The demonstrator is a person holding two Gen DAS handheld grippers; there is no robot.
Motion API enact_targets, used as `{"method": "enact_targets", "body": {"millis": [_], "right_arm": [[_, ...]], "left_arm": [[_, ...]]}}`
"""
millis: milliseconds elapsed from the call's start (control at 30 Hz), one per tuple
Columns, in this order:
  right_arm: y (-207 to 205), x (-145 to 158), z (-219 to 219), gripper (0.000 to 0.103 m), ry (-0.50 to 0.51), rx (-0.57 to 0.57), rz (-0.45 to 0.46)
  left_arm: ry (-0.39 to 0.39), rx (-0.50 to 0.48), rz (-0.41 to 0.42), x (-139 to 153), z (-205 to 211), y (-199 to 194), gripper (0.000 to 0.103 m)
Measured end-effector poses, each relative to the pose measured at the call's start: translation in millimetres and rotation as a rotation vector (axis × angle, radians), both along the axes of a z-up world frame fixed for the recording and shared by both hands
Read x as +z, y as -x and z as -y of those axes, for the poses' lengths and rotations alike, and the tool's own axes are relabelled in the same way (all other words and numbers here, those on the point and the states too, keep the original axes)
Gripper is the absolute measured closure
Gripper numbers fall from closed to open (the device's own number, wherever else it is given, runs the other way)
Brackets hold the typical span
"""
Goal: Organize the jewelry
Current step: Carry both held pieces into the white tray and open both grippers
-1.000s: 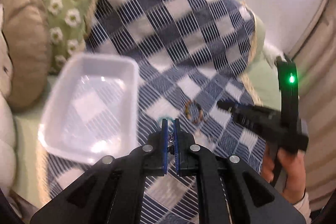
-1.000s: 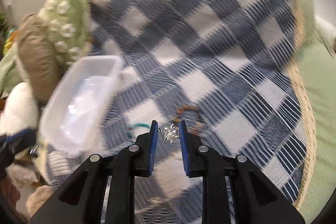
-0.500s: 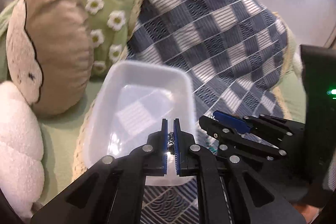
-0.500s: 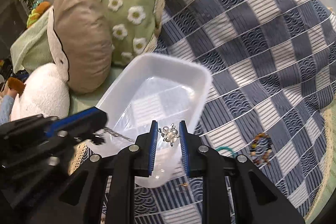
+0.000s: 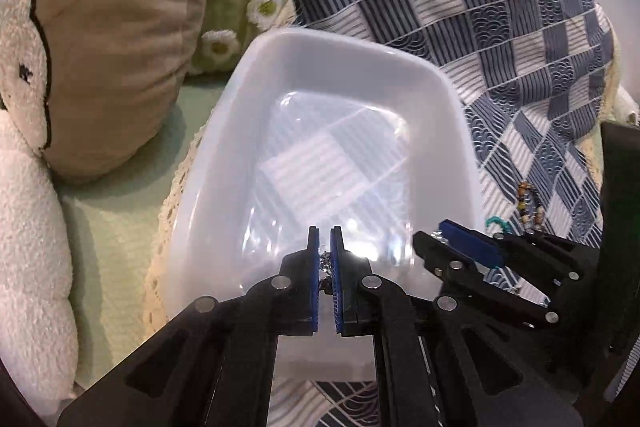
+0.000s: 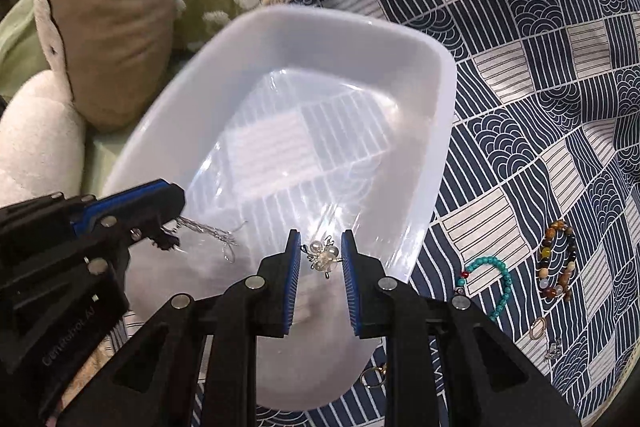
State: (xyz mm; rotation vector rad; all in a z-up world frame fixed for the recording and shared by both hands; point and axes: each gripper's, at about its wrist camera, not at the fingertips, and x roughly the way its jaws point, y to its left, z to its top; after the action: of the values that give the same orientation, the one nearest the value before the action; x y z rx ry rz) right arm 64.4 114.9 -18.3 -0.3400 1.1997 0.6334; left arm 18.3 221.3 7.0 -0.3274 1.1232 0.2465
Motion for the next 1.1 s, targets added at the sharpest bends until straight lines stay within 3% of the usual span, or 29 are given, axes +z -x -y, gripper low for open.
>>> {"method": "enact_targets", "body": {"millis": [567, 933, 1000, 1067, 1100], "right_arm": [[-0.8, -17.6, -16.3, 0.082, 0.042, 0.022, -0.02], [1.9, -21.2, -20.6, 0.081, 0.059, 0.024, -0.027], [1.9, -20.6, -19.3, 0.079, 0.05, 0.018, -0.038], [2.4, -18.3, -18.8, 0.067, 0.031, 0.016, -0.044], [3.2, -17.0, -19.0, 0.065, 0.034, 0.015, -0.037]], "left_arm": [[0.021, 0.02, -0.07, -28.8, -27.4, 6.9, 0.096], [0.03, 0.069, -0.021, -11.1, -40.0, 19.8, 0.096], [0.033, 0.077, -0.016, -10.5, -41.2, 21.5, 0.095], [0.039, 0.083, -0.018, -12.3, -40.0, 22.3, 0.095], [0.04, 0.085, -0.02, -12.8, -39.2, 22.3, 0.095]]}}
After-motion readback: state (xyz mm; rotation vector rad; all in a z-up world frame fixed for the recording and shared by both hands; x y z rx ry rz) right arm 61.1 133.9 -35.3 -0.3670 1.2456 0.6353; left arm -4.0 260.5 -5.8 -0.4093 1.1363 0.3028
